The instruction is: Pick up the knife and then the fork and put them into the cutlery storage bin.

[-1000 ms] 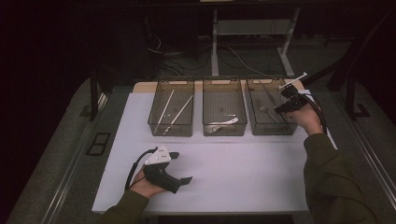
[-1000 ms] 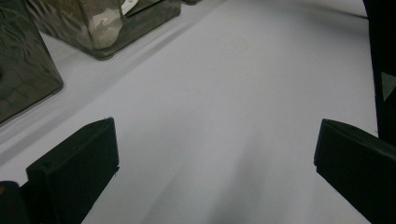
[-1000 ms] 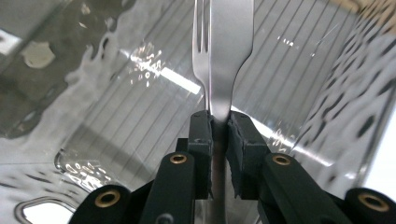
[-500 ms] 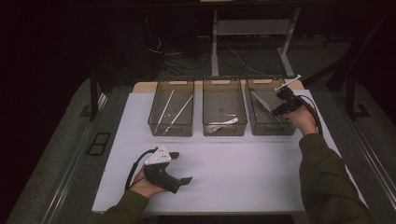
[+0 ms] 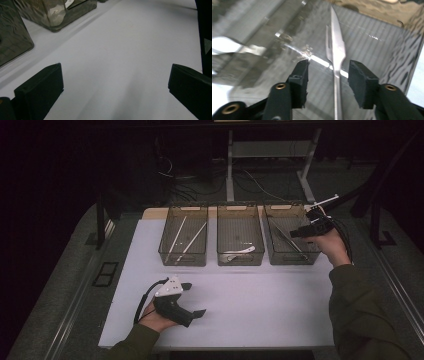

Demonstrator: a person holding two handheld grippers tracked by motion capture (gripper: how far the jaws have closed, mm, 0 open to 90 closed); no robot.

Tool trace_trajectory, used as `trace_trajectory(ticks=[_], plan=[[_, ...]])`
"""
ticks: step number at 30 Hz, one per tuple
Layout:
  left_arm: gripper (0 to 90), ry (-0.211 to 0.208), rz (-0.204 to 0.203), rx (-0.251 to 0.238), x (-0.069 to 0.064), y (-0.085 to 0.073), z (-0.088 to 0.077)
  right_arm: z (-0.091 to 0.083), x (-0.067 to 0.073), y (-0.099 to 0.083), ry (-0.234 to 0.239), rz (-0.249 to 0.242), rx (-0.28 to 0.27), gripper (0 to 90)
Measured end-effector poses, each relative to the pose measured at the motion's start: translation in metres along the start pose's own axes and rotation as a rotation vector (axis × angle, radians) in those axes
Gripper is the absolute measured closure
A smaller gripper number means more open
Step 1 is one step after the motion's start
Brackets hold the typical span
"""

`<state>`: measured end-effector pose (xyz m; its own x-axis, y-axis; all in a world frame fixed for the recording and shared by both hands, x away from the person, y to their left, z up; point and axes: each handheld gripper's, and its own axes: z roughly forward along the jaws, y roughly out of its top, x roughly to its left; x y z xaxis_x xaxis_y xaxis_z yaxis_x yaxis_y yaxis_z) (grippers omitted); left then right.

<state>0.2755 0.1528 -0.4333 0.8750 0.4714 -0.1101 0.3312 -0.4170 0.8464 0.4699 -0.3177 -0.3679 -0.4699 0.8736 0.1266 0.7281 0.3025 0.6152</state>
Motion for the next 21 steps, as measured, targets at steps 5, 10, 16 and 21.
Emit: trace_trajectory(ticks=[5, 10, 16, 21], plan=[[0.0, 0.0, 0.0, 0.003, 0.001, 0.0, 0.0, -0.012, 0.008, -0.004, 0.042, -0.027, -0.043, 41.3], [0.0, -0.001, -0.007, 0.002, 0.001, 0.001, 0.001, -0.021, 0.016, -0.012, 0.085, -0.032, -0.108, 37.8], [0.0, 0.001, -0.014, -0.003, 0.002, 0.001, 0.0, -0.028, 0.027, -0.025, 0.088, -0.061, -0.173, 33.4], [0.0, 0.001, -0.014, -0.002, 0.002, 0.0, 0.0, -0.034, 0.036, -0.032, 0.095, -0.084, -0.227, 29.6]])
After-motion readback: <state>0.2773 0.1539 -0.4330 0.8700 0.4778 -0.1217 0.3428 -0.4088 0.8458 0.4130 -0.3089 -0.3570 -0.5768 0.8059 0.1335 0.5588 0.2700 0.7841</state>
